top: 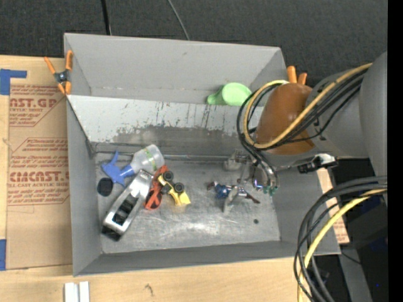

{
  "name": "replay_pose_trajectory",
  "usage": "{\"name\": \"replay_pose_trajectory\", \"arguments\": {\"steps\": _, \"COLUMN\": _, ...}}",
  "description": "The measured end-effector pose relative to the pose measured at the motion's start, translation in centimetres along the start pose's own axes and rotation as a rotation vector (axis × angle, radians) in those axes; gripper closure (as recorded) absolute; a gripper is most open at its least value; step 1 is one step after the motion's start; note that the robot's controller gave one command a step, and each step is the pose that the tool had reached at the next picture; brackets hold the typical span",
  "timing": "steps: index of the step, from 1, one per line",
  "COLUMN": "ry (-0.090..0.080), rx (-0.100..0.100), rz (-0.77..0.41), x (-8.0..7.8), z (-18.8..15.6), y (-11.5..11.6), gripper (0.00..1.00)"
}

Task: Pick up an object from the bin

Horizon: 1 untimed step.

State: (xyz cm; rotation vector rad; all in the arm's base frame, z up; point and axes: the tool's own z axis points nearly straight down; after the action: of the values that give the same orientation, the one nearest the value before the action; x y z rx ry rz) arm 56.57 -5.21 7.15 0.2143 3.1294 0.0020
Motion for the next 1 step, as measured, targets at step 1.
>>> {"name": "replay_pose_trajectory", "arguments": {"steps": 1, "ry": 0.004, "rx": -0.004, "rz": -0.059, "x": -1.09, "z": -0.41, "y": -1.07, "gripper": 1.00}}
